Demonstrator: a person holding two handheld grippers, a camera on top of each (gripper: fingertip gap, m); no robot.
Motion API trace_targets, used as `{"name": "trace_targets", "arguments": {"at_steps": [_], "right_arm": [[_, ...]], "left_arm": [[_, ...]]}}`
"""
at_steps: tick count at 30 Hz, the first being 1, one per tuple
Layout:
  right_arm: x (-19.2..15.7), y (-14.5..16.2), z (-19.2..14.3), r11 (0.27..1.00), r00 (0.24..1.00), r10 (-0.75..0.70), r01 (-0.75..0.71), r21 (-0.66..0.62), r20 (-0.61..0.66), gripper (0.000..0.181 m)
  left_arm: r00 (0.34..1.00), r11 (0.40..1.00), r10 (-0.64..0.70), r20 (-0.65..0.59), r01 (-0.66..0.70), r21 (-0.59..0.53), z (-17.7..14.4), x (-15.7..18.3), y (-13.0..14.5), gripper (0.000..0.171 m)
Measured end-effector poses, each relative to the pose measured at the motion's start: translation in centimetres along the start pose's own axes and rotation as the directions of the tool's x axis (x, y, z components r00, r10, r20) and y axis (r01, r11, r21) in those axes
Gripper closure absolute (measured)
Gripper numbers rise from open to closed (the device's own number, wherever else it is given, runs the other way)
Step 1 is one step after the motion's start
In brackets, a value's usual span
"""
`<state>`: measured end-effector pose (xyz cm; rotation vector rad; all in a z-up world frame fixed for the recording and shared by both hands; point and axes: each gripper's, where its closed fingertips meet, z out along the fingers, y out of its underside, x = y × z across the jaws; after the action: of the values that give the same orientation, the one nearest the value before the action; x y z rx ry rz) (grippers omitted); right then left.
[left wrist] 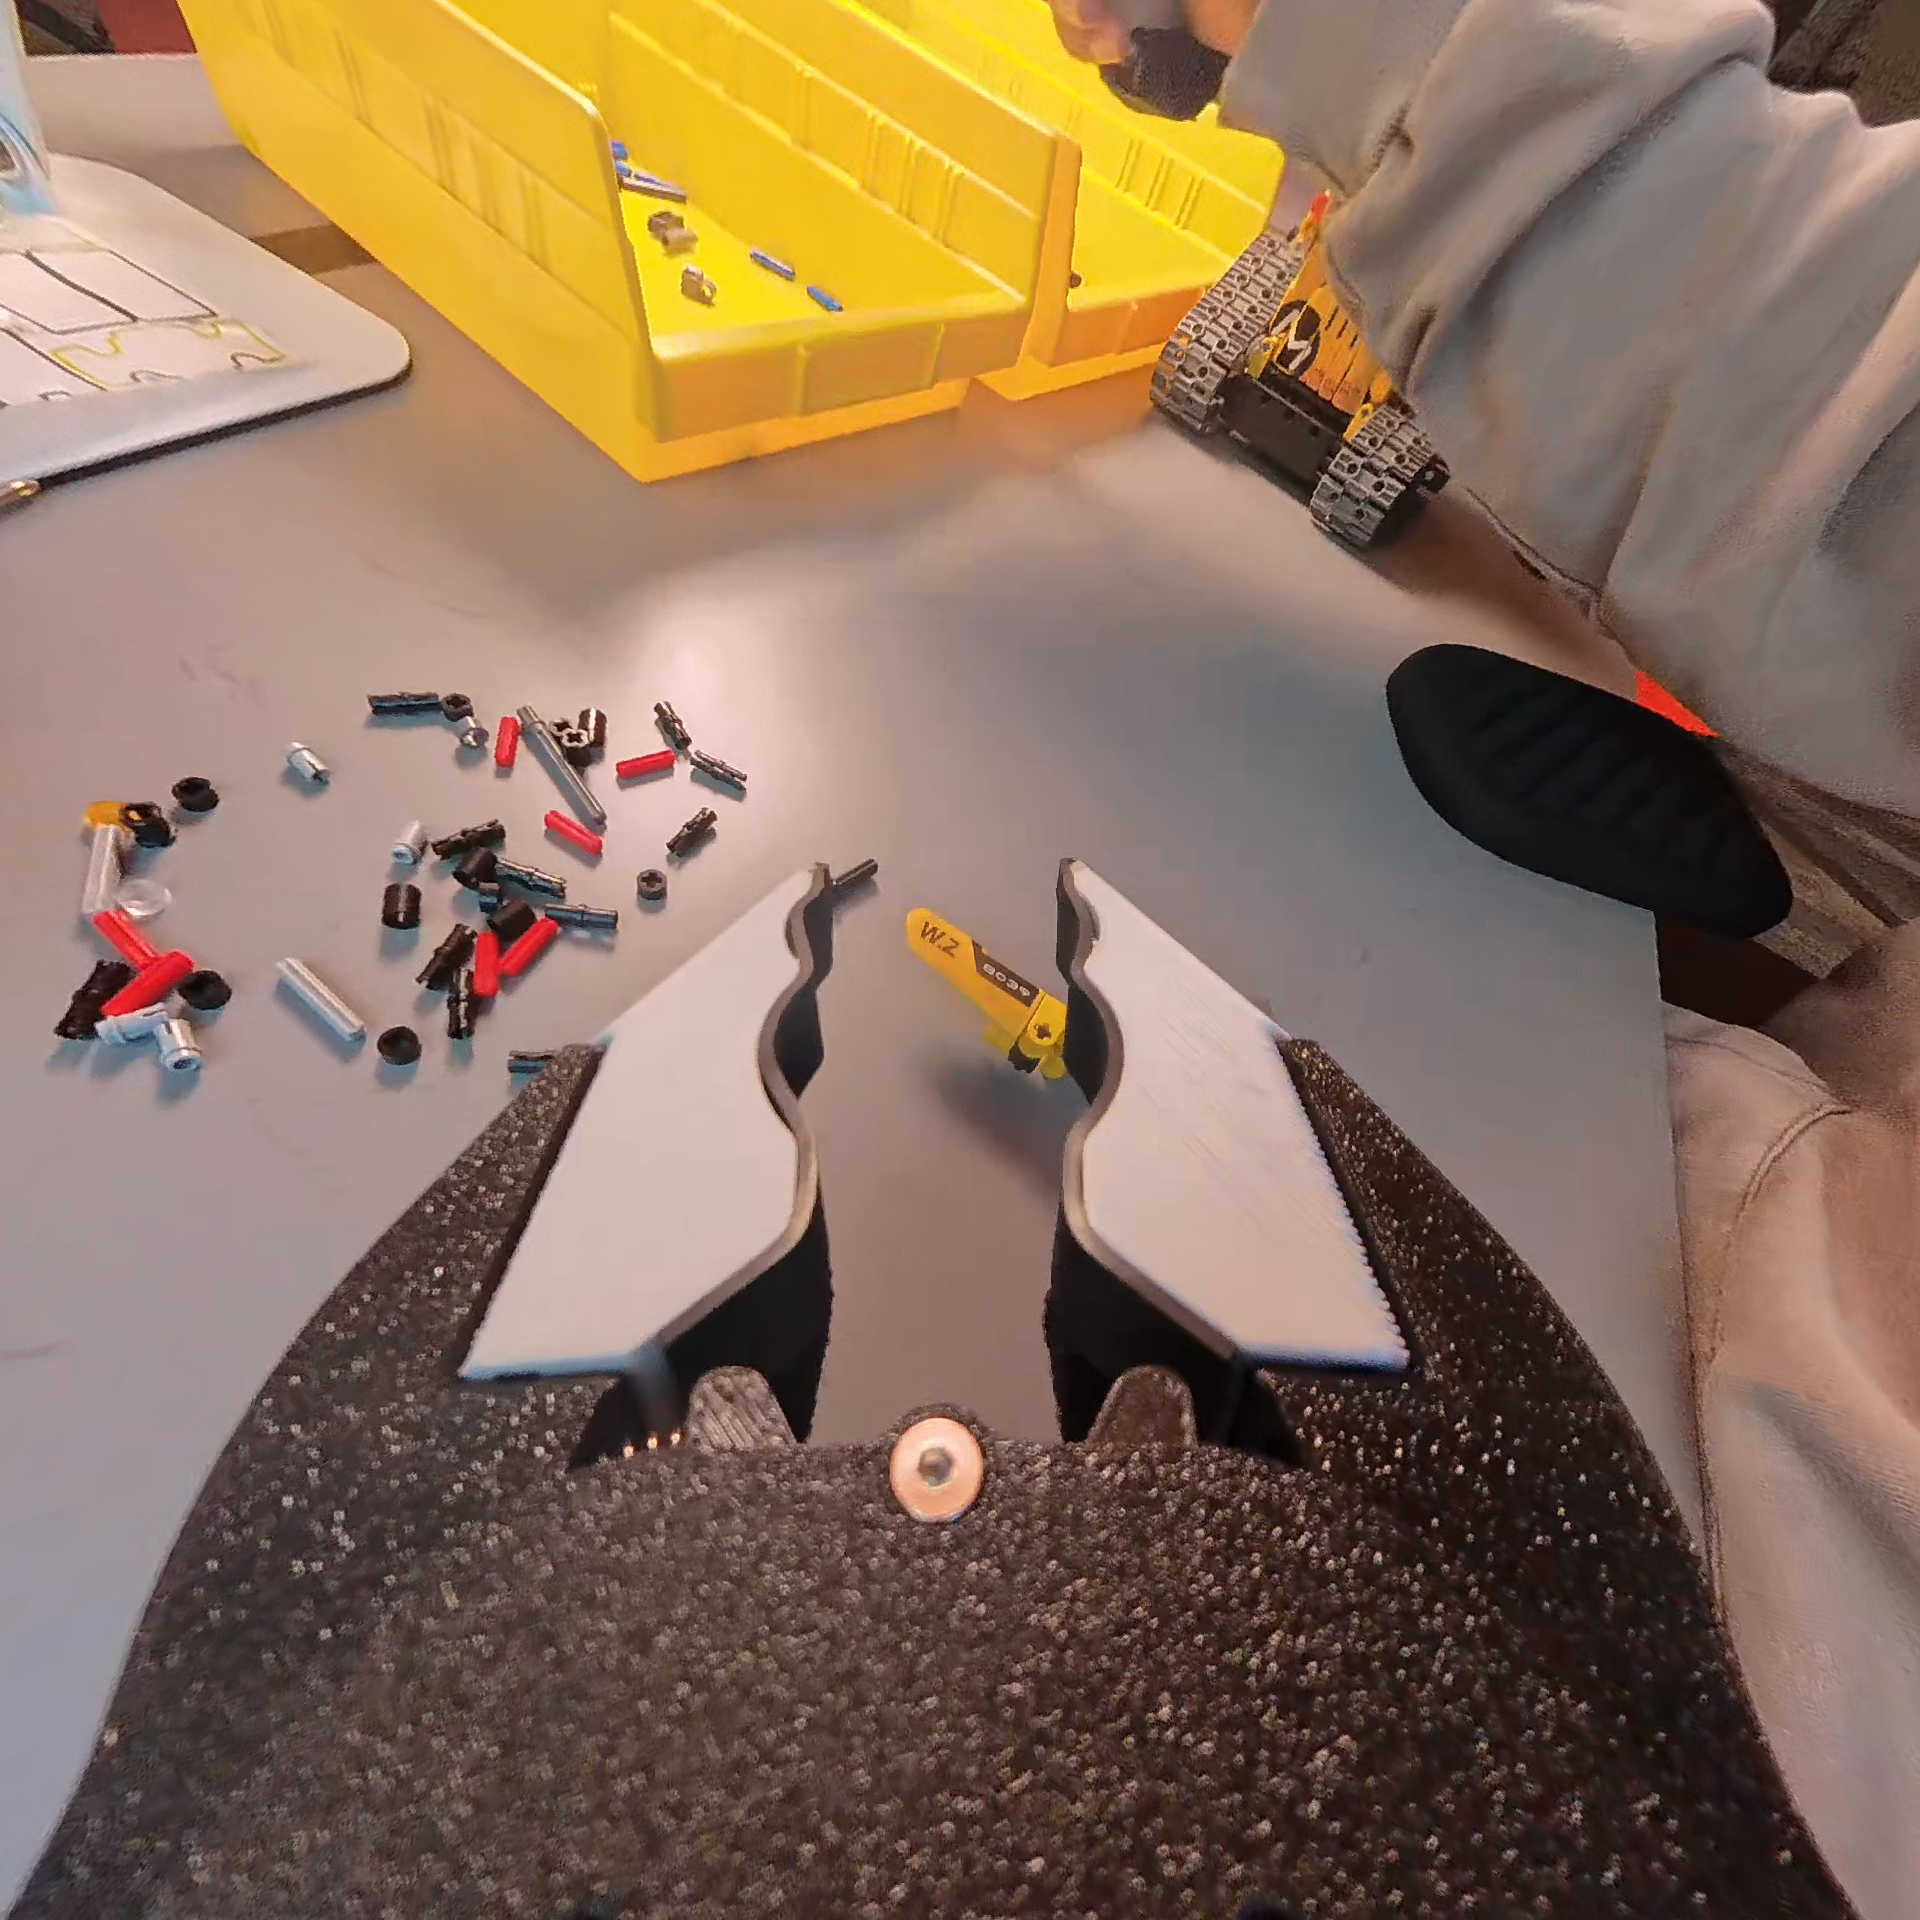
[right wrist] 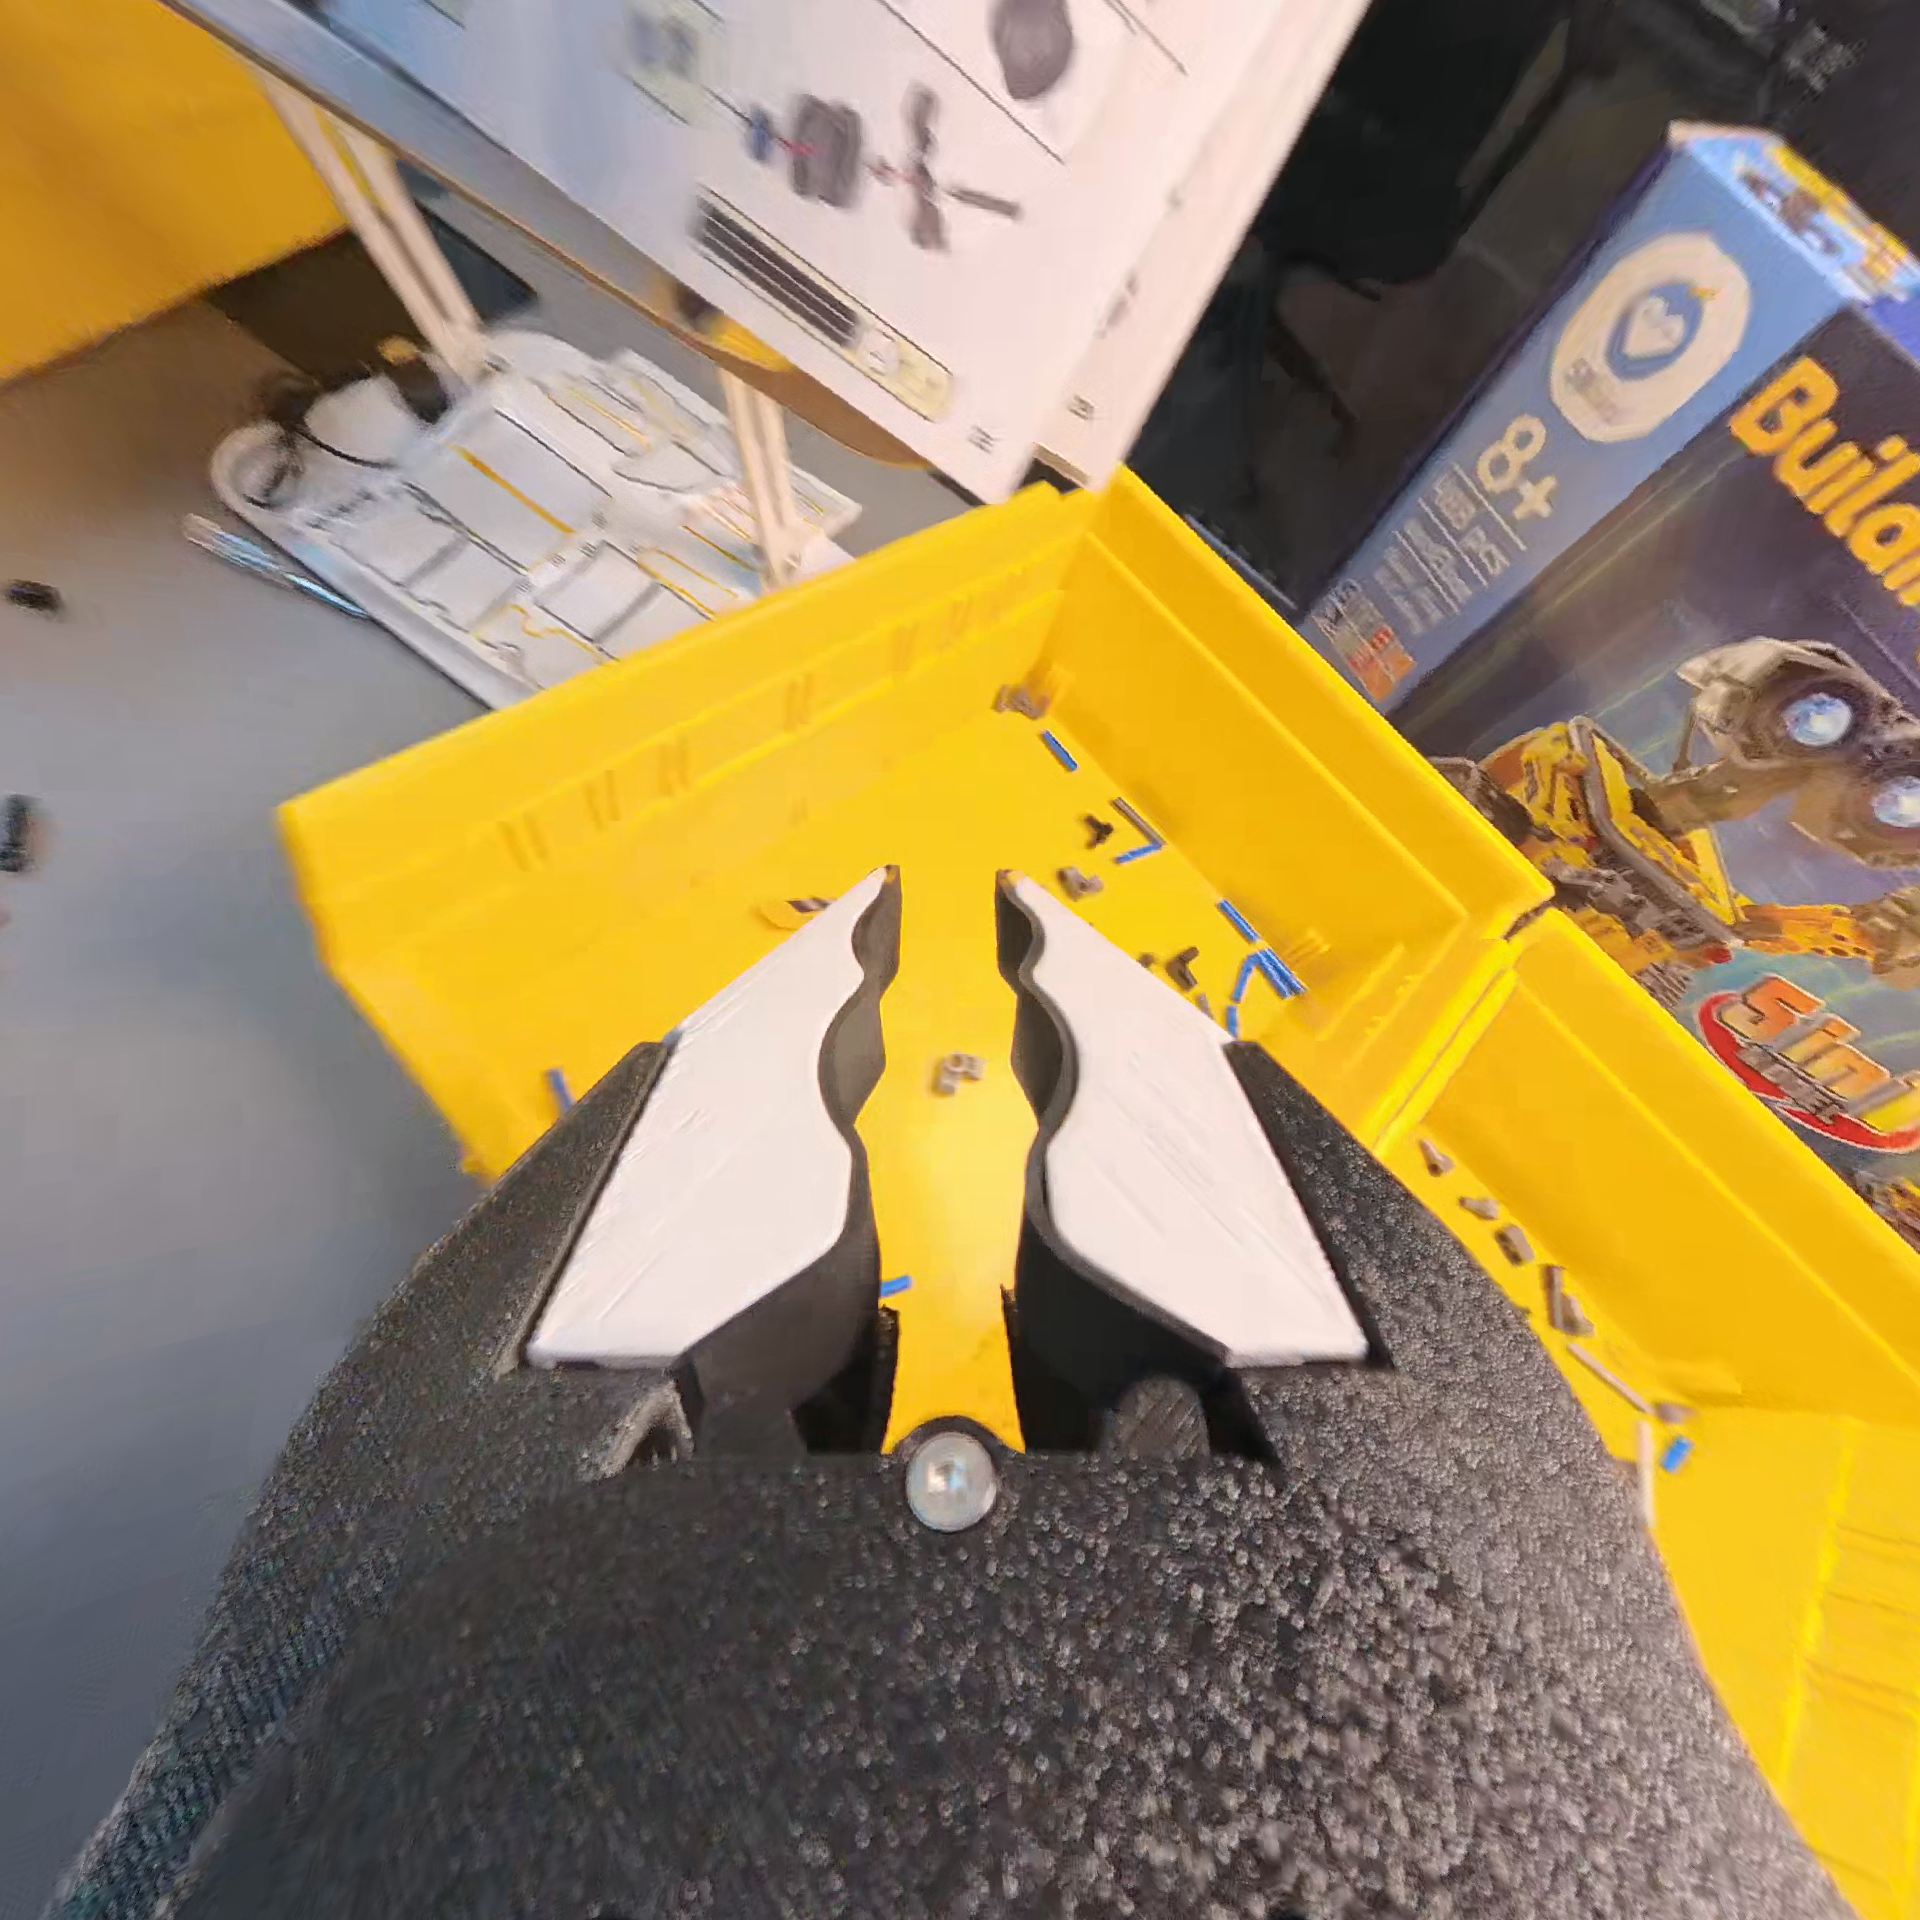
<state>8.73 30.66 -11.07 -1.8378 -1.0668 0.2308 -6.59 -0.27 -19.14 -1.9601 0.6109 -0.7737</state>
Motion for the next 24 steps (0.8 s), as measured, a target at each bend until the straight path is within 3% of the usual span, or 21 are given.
{"name": "trace_targets", "arguments": {"at_steps": [4, 8, 12, 17, 19, 24], "right_arm": [[-9.3, -1.5, -4.5, 0.982, 0.956, -0.027, -0.030, 0.188, 0.292, 0.165], [-20.4, -0.1, -8.0, 0.971, 0.797, -0.058, -0.095, 0.219, 0.601, 0.161], [-27.7, 2.1, -9.5, 0.971, 0.674, -0.101, -0.092, 0.219, 0.732, 0.158], [-30.5, 4.8, -8.4, 0.981, 0.656, -0.159, 0.024, 0.190, 0.737, 0.158], [-30.9, 5.1, -8.3, 0.980, 0.653, -0.171, 0.035, 0.196, 0.738, 0.159], [-32.0, 5.6, -9.2, 0.976, 0.598, -0.182, 0.013, 0.217, 0.780, 0.159]], "left_arm": [[1.000, 0.998, -0.014, 0.017, 0.015, -0.065, 0.3, -0.3, 1.1, 0.131], [0.998, 0.985, -0.045, 0.036, 0.050, -0.165, 0.7, -0.7, 3.0, 0.134], [0.997, 0.973, -0.076, -0.006, 0.073, -0.219, 1.3, 0.0, 4.2, 0.137], [0.994, 0.962, -0.096, -0.058, 0.077, -0.263, 2.5, 1.7, 4.8, 0.135], [0.996, 0.963, -0.060, -0.058, 0.043, -0.265, 3.1, 2.2, 4.7, 0.147], [0.988, 0.978, 0.057, -0.146, -0.084, -0.191, 3.2, 4.0, 3.4, 0.154]]}}
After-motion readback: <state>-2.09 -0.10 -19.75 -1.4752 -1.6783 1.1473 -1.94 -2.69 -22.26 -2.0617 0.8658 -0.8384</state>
